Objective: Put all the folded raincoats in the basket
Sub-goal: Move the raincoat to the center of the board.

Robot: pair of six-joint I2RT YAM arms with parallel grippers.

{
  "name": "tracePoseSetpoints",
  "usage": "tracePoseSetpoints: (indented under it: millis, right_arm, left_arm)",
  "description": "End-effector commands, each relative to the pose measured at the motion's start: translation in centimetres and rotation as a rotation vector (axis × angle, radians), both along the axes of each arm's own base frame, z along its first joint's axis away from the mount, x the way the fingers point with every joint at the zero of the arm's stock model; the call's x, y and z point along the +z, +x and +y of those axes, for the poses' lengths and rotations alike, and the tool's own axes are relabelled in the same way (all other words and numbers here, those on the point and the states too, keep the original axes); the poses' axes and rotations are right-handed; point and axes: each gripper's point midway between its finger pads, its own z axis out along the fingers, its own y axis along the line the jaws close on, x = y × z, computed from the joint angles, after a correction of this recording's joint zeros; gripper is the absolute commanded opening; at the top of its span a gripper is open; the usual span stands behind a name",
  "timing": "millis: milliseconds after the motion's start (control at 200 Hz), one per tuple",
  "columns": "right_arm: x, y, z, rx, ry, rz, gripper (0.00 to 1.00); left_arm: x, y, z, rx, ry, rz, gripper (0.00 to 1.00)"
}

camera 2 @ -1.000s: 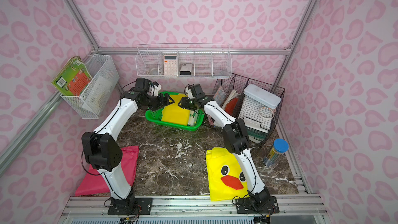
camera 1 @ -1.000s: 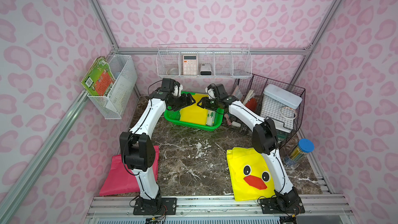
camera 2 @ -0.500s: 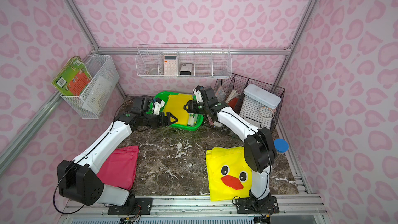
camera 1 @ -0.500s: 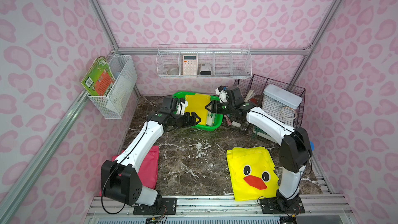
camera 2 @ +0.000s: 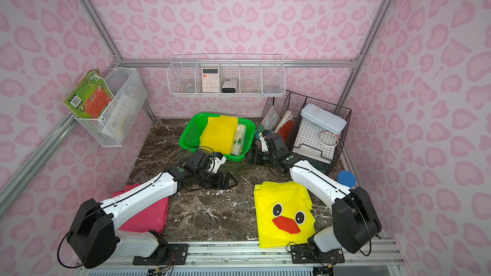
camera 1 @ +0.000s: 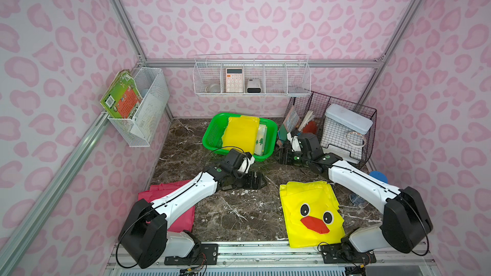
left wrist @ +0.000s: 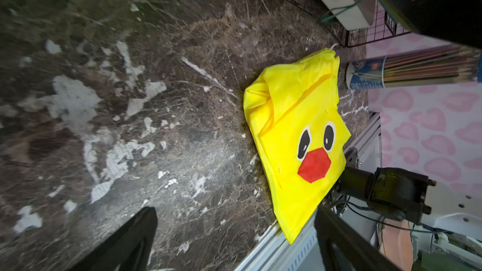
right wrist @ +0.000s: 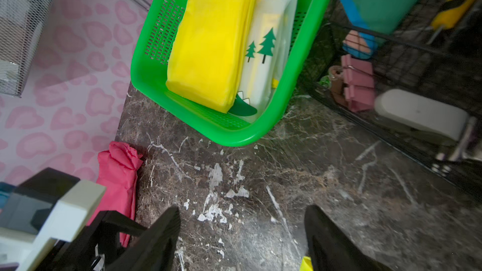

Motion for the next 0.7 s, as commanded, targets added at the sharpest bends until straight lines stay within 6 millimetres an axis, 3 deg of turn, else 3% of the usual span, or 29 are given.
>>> tracePoseSetpoints:
  millis: [0, 280, 615, 695]
  right_arm:
    - [-0.3, -0.3, -2.0, -0.068, -0.003, -0.011, 0.80]
    - [-1.7, -1.8, -6.6, -0.168, 0.012, 0.021, 0.80]
    - [-1.8, -1.6, -8.3, -0.197, -0.007, 0.018, 0.80]
    - [-1.8, -1.5, -8.5, -0.200, -0.011, 0.017, 0.80]
  left_arm:
    - [0.3, 0.1, -2.6, -0.020, -0.066, -0.026, 0.99]
    - [-2.5, -1.4, -7.3, -0.101, -0.132, 0.037, 0.98]
    - [-6.1, -2.2, -10.1, -0.159, -0.157, 0.108, 0.93]
    - [-6.1, -2.2, -10.6, -0.182, -0.165, 0.111, 0.91]
